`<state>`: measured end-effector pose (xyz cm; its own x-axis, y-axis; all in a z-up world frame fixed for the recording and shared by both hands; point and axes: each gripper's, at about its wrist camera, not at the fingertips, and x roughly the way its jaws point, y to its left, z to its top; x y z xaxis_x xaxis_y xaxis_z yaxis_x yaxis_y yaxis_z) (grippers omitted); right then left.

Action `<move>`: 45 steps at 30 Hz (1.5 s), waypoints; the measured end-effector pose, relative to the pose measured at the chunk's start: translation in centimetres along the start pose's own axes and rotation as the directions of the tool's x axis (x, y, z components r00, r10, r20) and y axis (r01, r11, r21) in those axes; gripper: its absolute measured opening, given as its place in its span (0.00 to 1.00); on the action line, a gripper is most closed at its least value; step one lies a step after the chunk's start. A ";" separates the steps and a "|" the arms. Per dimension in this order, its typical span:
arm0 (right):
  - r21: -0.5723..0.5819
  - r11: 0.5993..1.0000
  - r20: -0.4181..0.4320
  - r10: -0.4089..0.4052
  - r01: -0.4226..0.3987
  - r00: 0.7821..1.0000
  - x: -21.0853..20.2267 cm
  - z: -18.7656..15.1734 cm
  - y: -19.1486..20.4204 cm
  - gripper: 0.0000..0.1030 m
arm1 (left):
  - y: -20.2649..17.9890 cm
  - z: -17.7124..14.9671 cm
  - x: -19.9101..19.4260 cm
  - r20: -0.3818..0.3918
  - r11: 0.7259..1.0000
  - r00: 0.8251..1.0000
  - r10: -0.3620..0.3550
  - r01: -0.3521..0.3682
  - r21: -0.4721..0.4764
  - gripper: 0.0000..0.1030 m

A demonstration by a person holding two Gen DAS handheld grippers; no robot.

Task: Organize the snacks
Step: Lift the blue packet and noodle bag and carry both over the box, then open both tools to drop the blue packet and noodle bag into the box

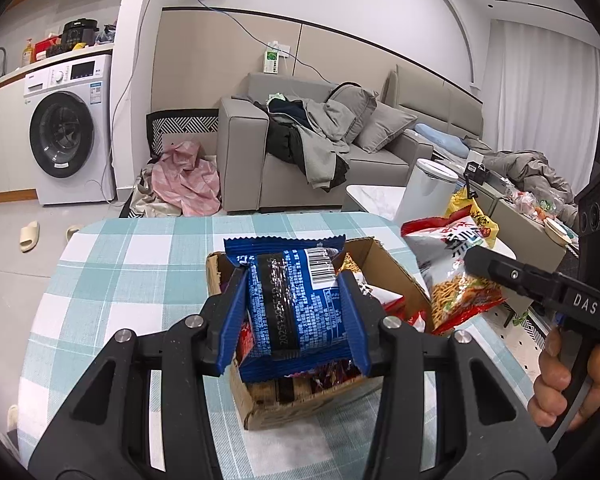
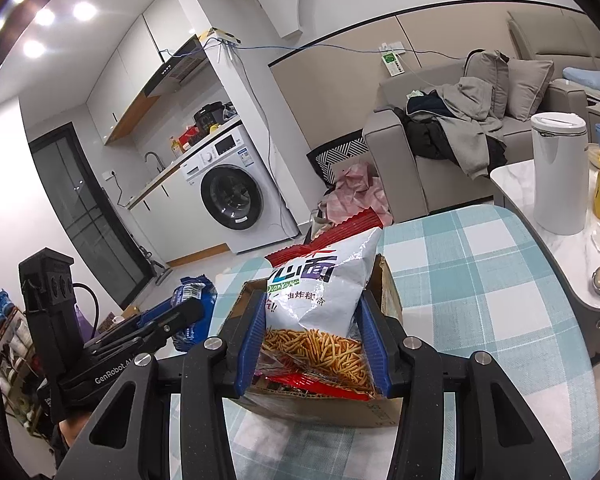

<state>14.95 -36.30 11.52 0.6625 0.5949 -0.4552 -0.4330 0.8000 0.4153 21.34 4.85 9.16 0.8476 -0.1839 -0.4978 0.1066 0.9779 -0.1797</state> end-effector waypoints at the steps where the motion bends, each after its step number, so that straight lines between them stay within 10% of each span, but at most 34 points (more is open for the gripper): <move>1: 0.000 1.000 -0.002 -0.002 0.002 1.000 0.3 0.1 0.0 0.45 | 0.0 0.1 0.5 -0.004 1.000 1.000 0.000 0.000 0.000 0.41; 45: -0.065 0.996 -0.170 -0.076 0.066 0.982 9.1 -2.2 -0.6 0.45 | -0.2 -2.5 11.2 -0.112 0.999 0.993 0.043 -0.042 0.004 0.41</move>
<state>19.94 -31.21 5.37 0.5800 0.5368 -0.6128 -0.4272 0.8409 0.3323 29.50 2.36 1.51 0.7877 -0.1520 -0.5970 0.0725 0.9852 -0.1552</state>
